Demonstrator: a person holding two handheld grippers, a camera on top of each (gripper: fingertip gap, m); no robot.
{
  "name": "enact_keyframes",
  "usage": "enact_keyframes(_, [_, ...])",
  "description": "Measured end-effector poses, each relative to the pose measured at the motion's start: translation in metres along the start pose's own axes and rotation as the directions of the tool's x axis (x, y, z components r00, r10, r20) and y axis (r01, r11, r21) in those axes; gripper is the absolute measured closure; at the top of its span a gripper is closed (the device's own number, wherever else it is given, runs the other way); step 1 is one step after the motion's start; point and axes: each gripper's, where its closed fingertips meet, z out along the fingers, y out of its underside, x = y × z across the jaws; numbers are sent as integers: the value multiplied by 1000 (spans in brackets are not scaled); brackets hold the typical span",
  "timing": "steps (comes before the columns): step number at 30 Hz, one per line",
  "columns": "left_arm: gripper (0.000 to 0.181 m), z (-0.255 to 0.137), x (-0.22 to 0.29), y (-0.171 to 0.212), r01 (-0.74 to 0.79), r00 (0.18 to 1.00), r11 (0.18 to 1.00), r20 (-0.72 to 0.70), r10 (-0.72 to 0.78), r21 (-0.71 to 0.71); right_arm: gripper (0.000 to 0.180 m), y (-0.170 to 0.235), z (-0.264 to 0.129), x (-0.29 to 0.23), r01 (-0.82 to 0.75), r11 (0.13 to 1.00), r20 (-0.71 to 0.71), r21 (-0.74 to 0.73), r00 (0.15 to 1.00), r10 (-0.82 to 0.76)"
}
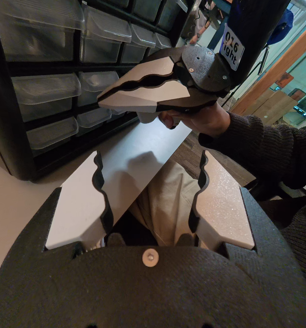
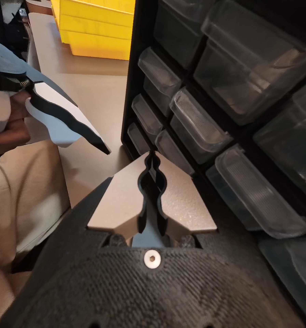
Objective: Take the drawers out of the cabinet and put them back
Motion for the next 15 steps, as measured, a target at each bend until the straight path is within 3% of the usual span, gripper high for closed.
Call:
enact_keyframes(5, [72,0,-1,0,-15,1000,1000,11,15,-1,179,1,-1,-2,9,1000,-1,-2,1000,-9])
enact_keyframes(11, [73,-3,-7,-3,-22,999,1000,44,22,5,165,5,-9,-13,-16,1000,65,4,998,15])
enact_keyframes(15, [84,-59,-55,-62,-45,942,979,334,-25,200,165,19,-16,-17,-48,999,68,-6,997,48])
